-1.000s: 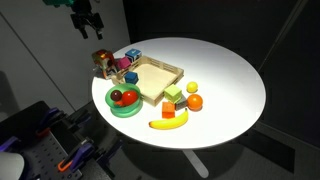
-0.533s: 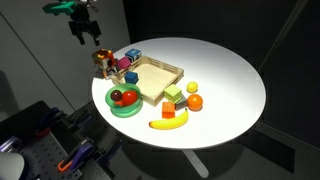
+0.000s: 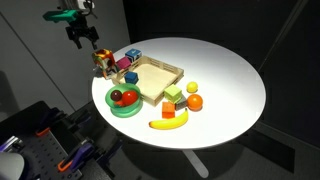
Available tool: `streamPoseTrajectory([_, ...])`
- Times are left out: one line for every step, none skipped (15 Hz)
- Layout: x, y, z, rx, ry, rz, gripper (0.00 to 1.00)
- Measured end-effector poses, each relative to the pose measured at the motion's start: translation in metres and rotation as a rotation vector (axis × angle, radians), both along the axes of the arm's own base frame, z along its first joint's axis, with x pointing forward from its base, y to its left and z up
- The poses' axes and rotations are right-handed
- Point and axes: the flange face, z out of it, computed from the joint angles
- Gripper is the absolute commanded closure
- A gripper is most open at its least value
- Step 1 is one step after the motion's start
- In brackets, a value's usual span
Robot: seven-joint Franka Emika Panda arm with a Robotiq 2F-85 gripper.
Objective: Shift the orange and white cube-shaped toy to the tray
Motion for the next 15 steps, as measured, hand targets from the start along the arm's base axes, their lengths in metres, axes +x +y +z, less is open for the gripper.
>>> streamPoseTrajectory([0.0,0.004,-0.003,0.003,0.004,0.015,0.0])
streamPoseTrajectory([-0.001,0.007,-0.007,0.005,0.008,0.028,0.0])
streamPoseTrajectory([-0.002,0.011,-0.01,0.007,0.012,0.04,0.0])
streamPoseTrajectory([-0.003,0.016,-0.012,0.009,0.016,0.053,0.0])
streamPoseTrajectory([-0.004,0.02,-0.014,0.012,0.018,0.064,0.0])
streamPoseTrajectory([-0.005,0.025,-0.015,0.015,0.02,0.078,0.0])
streamPoseTrajectory([-0.006,0.029,-0.016,0.017,0.022,0.092,0.0])
streamPoseTrajectory([-0.007,0.032,-0.017,0.02,0.023,0.105,0.0])
streamPoseTrajectory([-0.008,0.035,-0.018,0.024,0.025,0.117,0.0])
streamPoseTrajectory([-0.008,0.038,-0.019,0.027,0.027,0.129,0.0])
streamPoseTrajectory([-0.008,0.04,-0.021,0.03,0.03,0.141,0.0])
streamPoseTrajectory([-0.008,0.042,-0.023,0.033,0.032,0.152,0.0])
streamPoseTrajectory([-0.008,0.043,-0.025,0.035,0.035,0.16,0.0])
streamPoseTrajectory([-0.008,0.044,-0.028,0.037,0.037,0.167,0.0])
streamPoseTrajectory([-0.007,0.045,-0.031,0.039,0.04,0.173,0.0])
